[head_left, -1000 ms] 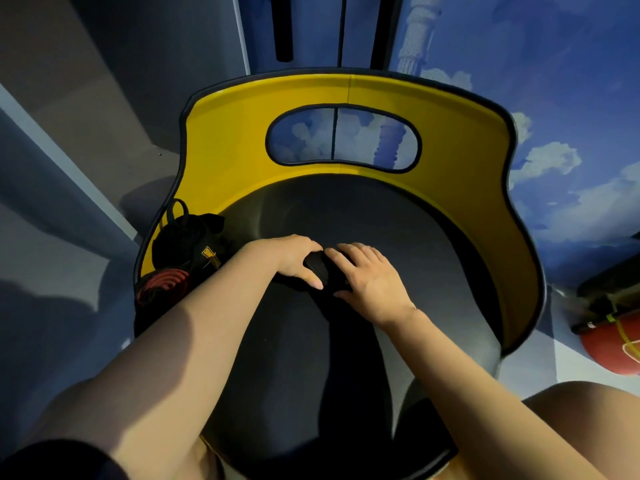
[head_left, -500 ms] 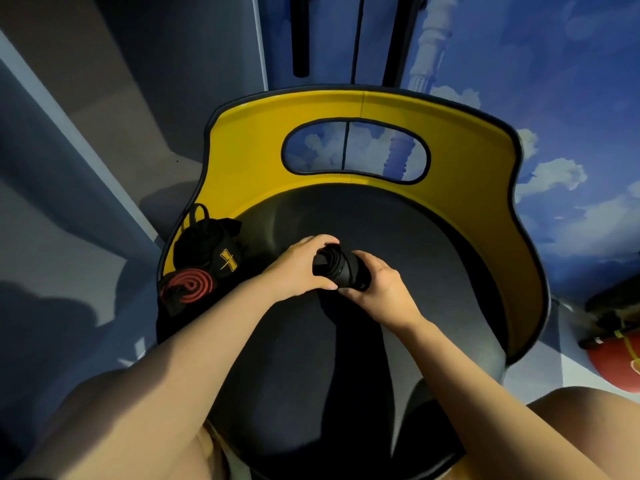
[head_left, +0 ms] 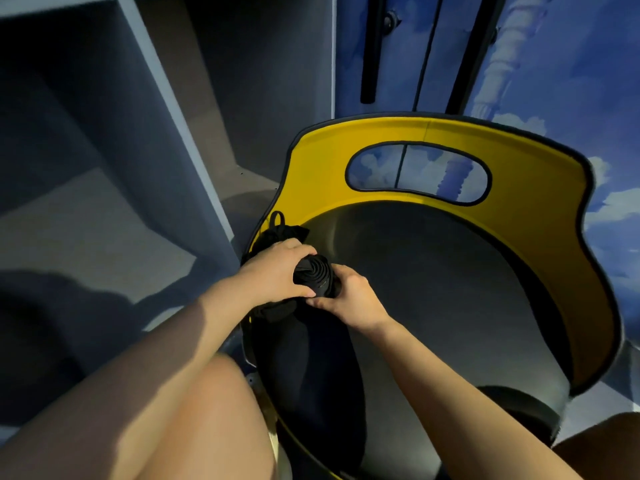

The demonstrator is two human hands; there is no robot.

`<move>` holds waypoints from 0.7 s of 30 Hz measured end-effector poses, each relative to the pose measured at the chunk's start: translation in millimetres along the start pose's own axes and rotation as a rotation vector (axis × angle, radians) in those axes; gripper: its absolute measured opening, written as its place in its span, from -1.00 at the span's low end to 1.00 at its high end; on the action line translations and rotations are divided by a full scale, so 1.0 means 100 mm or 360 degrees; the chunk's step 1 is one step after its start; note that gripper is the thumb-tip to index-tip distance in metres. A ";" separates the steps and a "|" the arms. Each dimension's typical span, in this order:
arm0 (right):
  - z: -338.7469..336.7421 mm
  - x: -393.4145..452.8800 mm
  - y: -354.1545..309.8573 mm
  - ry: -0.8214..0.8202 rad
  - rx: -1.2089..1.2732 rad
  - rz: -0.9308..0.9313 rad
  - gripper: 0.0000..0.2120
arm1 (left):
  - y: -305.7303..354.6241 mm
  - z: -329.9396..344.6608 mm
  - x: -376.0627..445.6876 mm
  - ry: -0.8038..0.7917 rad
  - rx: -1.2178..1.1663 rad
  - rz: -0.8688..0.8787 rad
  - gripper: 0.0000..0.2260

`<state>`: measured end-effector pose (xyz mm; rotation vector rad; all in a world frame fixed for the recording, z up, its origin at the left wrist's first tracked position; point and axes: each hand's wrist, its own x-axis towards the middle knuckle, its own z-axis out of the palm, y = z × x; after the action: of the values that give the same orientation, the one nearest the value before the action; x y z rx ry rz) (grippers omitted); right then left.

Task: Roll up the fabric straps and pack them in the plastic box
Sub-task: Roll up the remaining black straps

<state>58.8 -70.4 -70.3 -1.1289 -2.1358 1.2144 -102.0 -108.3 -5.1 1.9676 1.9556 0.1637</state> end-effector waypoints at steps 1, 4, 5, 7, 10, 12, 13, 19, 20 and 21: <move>0.03 0.02 0.00 0.0000 -0.0010 -0.0004 -0.41 | -0.02 0.03 -0.01 0.0011 0.0044 -0.0007 -0.35; 0.03 0.05 0.05 -0.0016 -0.0109 0.0016 -0.37 | -0.02 0.13 0.02 0.0018 0.0103 -0.0018 -0.34; 0.02 0.06 0.08 -0.0026 -0.0162 0.0032 -0.35 | -0.02 0.17 0.04 0.0008 0.0108 -0.0031 -0.33; 0.02 0.07 0.12 -0.0041 -0.0230 0.0068 -0.33 | -0.01 0.22 0.08 0.0001 0.0134 -0.0055 -0.33; 0.07 0.12 0.12 -0.0043 -0.0213 0.0096 -0.31 | -0.06 0.25 0.12 0.0037 0.0186 -0.0086 -0.34; 0.11 0.17 0.12 -0.0038 -0.0164 0.0114 -0.31 | -0.12 0.27 0.14 0.0065 0.0202 -0.0085 -0.34; 0.13 0.19 0.12 -0.0037 -0.0141 0.0125 -0.31 | -0.14 0.28 0.14 0.0066 0.0188 -0.0072 -0.35; 0.13 0.18 0.20 -0.0055 -0.0113 0.0229 -0.35 | -0.14 0.36 0.17 0.0039 0.0040 -0.0054 -0.37; 0.13 0.18 0.19 -0.0062 -0.0121 0.0243 -0.35 | -0.14 0.36 0.16 0.0041 0.0039 -0.0062 -0.37; 0.13 0.18 0.18 -0.0074 -0.0138 0.0253 -0.35 | -0.14 0.36 0.16 0.0040 0.0041 -0.0070 -0.37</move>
<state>47.2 -56.9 -92.5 -1.3427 -2.1868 1.2376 -103.1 -99.2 -45.5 1.9461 2.0248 0.1535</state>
